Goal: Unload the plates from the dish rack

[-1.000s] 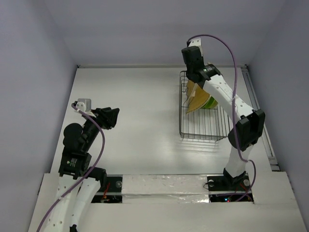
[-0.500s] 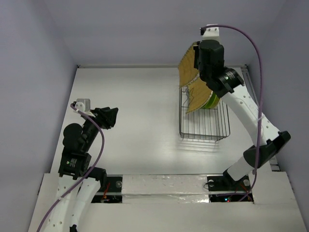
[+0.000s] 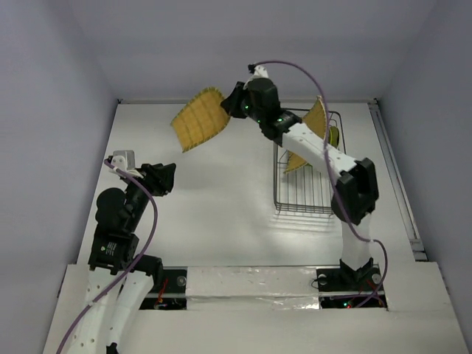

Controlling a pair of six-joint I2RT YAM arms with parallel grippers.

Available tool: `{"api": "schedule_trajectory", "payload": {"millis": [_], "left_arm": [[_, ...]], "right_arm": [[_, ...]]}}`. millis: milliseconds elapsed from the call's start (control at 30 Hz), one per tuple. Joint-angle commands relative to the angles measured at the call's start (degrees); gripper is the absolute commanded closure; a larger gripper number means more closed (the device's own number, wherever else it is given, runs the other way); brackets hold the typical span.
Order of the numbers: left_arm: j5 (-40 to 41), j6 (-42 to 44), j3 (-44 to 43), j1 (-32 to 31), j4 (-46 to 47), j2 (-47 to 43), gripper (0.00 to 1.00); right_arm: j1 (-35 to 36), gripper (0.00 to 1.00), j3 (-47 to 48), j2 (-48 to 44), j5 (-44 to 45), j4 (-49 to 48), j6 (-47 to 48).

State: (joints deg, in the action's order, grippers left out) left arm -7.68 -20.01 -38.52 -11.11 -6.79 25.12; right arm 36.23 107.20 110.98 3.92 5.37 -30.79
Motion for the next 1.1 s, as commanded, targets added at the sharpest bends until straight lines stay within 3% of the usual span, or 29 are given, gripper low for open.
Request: {"api": "schedule_trajectory", "payload": {"millis": [0, 233, 333, 633, 967, 1000, 1067], "left_arm": [[1.5, -0.2, -2.9, 0.4, 1.4, -0.3, 0.59], [0.1, -0.3, -2.5, 0.4, 2.0, 0.2, 0.59], [0.0, -0.3, -2.4, 0.4, 2.0, 0.4, 0.59], [-0.6, -0.4, -2.3, 0.4, 2.0, 0.0, 0.59], [-0.6, -0.4, -2.3, 0.4, 2.0, -0.3, 0.59], [-0.6, -0.4, -2.3, 0.4, 2.0, -0.3, 0.59], [-0.6, -0.3, -2.3, 0.4, 1.9, -0.3, 0.59]], "right_arm": [[1.1, 1.0, 6.1, 6.3, -6.2, -11.3, -11.7], [2.3, 1.0, 20.0, 23.6, -10.2, -9.6, -18.7], [2.3, 1.0, 21.6, 27.9, -11.7, -10.0, -21.9], [2.8, 0.77, 19.1, 30.9, -13.7, -9.5, -23.9], [2.8, 0.74, 14.8, 31.0, -13.5, -9.6, -22.7], [2.8, 0.72, 14.4, 30.8, -13.3, -9.7, -22.7], [2.8, 0.57, 14.8, 30.5, -13.0, -8.3, -21.3]]}}
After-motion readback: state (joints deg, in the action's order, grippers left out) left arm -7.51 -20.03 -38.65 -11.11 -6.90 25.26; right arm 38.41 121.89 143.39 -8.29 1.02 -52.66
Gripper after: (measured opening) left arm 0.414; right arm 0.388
